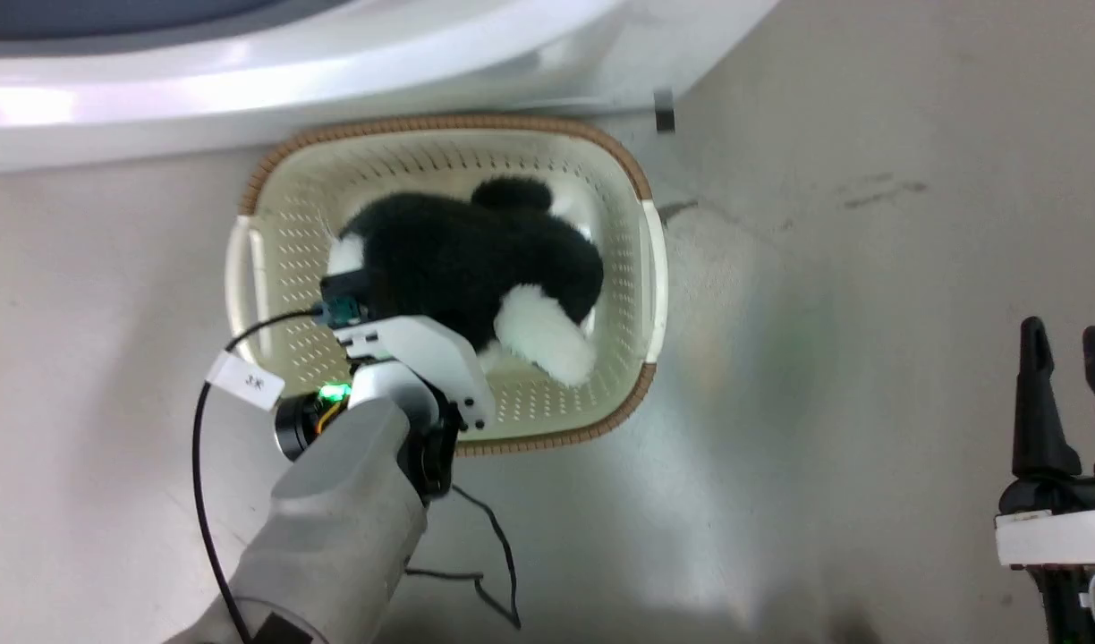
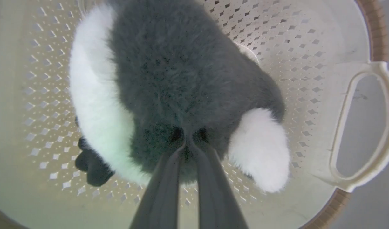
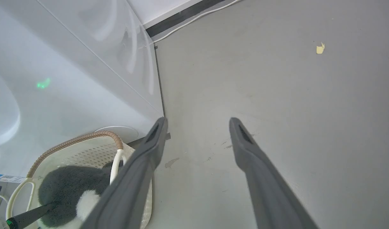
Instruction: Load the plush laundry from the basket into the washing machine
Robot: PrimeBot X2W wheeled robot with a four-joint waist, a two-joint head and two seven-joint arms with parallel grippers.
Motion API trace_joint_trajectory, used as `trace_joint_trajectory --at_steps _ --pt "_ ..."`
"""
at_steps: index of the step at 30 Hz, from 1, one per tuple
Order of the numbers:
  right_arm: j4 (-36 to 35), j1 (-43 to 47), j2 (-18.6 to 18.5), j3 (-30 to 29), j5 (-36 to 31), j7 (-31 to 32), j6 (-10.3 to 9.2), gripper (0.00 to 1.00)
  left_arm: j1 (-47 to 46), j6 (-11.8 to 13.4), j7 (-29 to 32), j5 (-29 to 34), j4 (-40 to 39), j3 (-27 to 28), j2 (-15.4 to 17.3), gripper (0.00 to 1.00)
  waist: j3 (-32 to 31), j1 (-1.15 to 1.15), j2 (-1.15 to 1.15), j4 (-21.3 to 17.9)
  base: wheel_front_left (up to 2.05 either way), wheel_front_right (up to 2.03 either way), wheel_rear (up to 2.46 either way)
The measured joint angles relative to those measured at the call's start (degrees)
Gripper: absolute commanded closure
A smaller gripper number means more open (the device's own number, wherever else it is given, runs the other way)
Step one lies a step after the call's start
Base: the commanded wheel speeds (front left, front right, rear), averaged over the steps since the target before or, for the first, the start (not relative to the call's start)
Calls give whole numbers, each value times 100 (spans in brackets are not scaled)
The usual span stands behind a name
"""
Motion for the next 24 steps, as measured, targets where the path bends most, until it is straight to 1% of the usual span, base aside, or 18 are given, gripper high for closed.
trace_joint_trajectory --at_steps 3,8,15,20,22,24 --pt "103 -4 2 25 -65 32 0 0 128 -34 -63 -81 -29 -91 0 100 -253 0 0 63 0 0 0" --pt "272 -3 27 76 -116 73 0 0 274 -169 -244 -144 -49 -197 0 100 -716 0 0 175 0 0 0" --pt "561 23 190 143 -189 91 0 0 534 -304 -519 -137 -90 -197 3 100 -1409 0 0 295 0 0 0" --pt "714 148 292 168 -258 99 0 0 837 -320 -557 -108 -324 12 64 100 -1895 -1 0 364 0 0 0" --pt "755 212 322 158 -274 100 0 0 995 -310 -557 15 -603 193 142 100 -2081 -1 0 391 0 0 0" --pt "795 258 356 144 -276 99 0 0 1183 -245 -573 169 -927 400 230 100 -2257 -1 0 420 0 0 0"
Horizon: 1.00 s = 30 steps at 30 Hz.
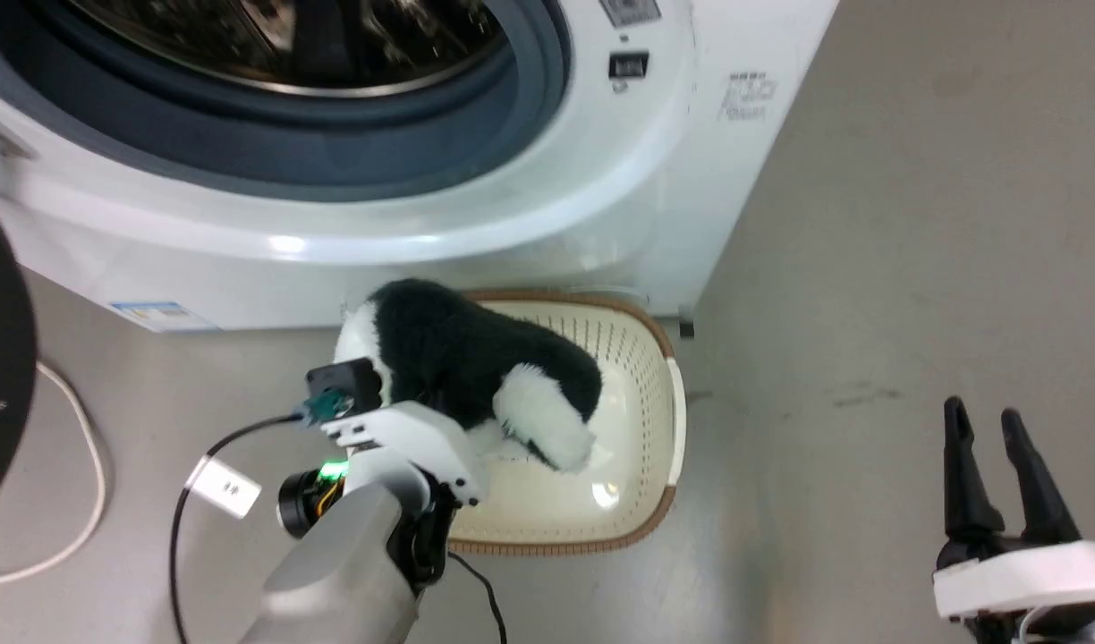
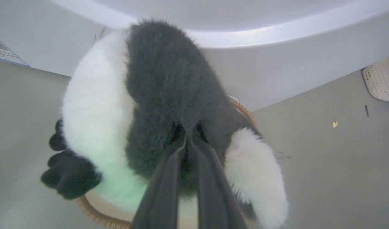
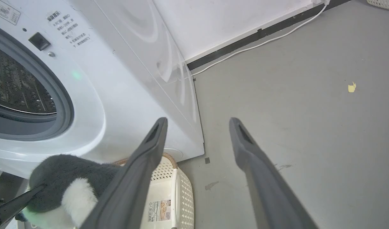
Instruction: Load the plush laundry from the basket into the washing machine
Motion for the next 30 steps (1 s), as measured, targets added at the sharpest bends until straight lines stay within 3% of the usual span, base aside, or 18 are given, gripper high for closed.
trace_joint_trajectory --at_steps 16,30 --pt "201 431 138 2 -55 47 0 0 2026 509 -23 1400 -2752 1322 166 100 -1108 0 0 227 0 0 0" --pt "380 570 145 111 84 -16 0 0 2522 684 -23 1831 -3760 1645 297 100 -1416 1 0 176 0 0 0"
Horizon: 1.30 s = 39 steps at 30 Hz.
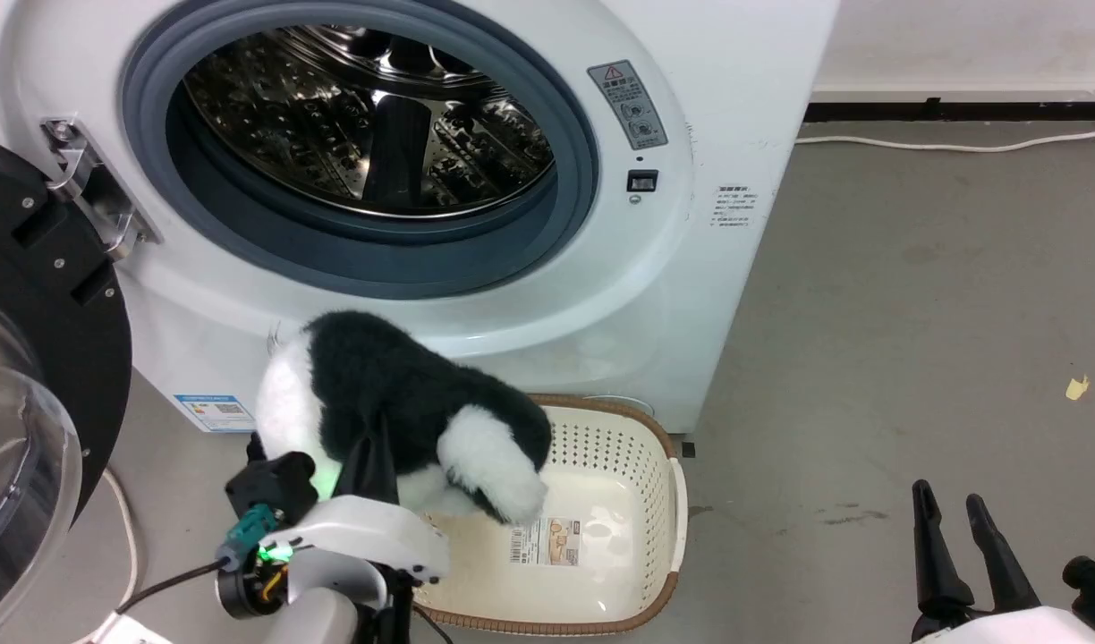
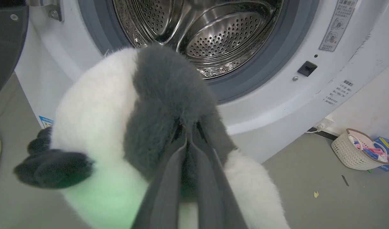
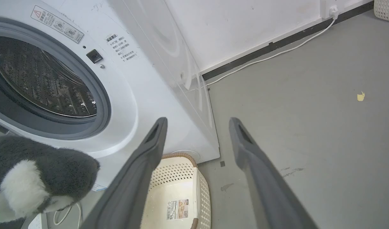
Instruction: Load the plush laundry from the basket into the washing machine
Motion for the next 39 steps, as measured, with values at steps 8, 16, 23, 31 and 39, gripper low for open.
trace_joint_trajectory --at_steps 8,16,23,31,39 --pt "-1 2 3 -34 23 -43 0 0 -689 34 136 135 52 142 319 100 112 1 0 -103 0 0 0" --pt "-163 -20 4 -156 20 10 0 0 -1728 55 368 263 321 257 608 100 487 1 0 -129 0 0 0" --pt "-382 -238 5 -214 -55 116 0 0 -2616 53 430 324 708 347 756 100 972 1 0 -185 0 0 0" --pt "-648 -502 4 -238 -127 270 0 0 -3721 56 350 491 924 425 854 100 1629 1 0 -306 0 0 0" --pt "-872 -760 -109 -268 -104 315 0 0 -4704 51 380 570 1157 470 985 100 2339 1 0 -482 0 0 0"
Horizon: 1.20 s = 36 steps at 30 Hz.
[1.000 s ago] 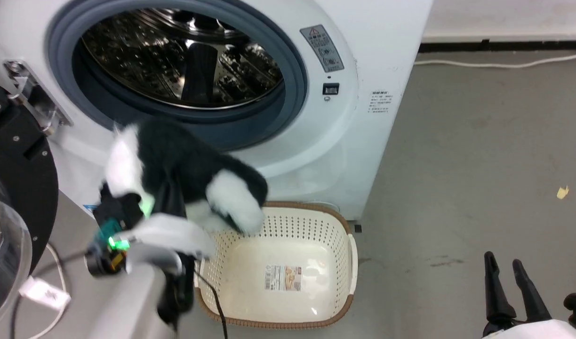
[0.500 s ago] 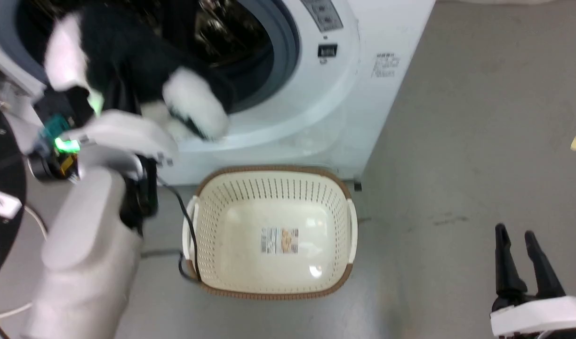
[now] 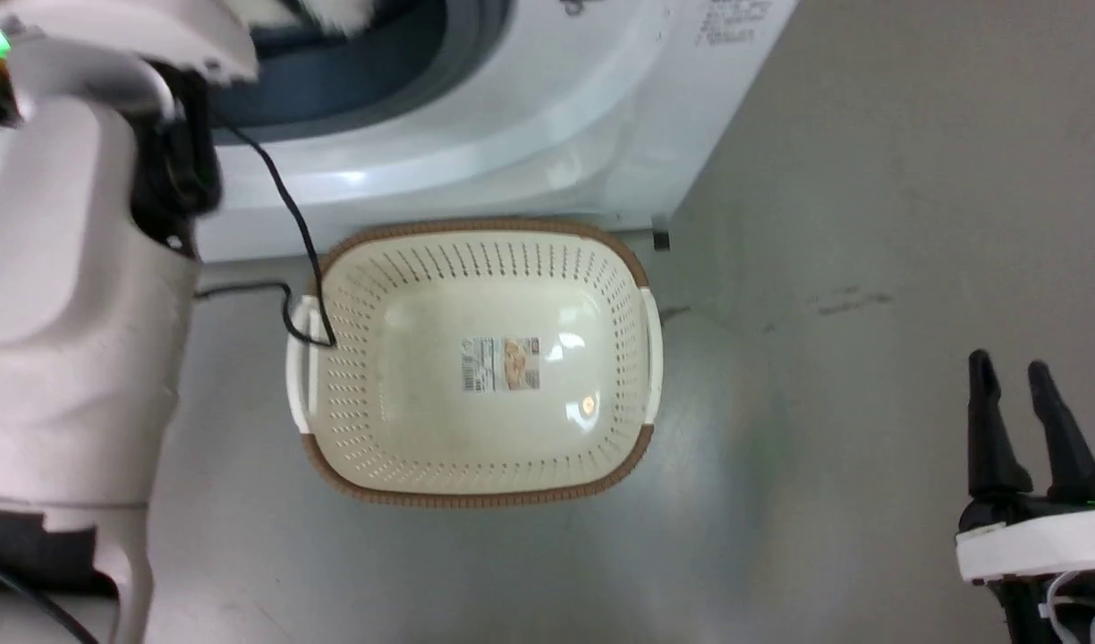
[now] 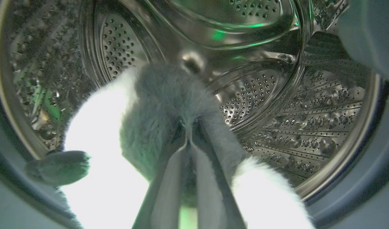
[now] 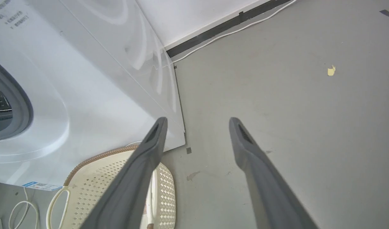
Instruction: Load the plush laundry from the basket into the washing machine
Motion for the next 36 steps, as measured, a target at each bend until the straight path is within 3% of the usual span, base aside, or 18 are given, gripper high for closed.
trace_joint_trajectory --at_steps 18,32,33,34,36 --pt "-443 4 -285 -192 236 -104 0 0 -1766 49 365 24 315 212 477 100 1340 0 0 -397 0 0 0" --pt "-715 14 -335 -234 339 -108 0 0 -2236 87 509 -36 746 202 442 100 1910 -1 0 -374 0 0 0" --pt "-716 14 -343 -241 339 -108 0 0 -2247 79 493 -51 792 209 428 65 1918 -1 0 -370 0 0 0" --pt "-717 14 -349 -248 342 -108 0 0 -2264 56 494 -70 854 199 423 0 1919 -1 0 -367 0 0 0" --pt "-720 14 -358 -265 346 -108 0 0 -2299 35 469 -79 942 189 410 0 1911 -1 0 -359 0 0 0"
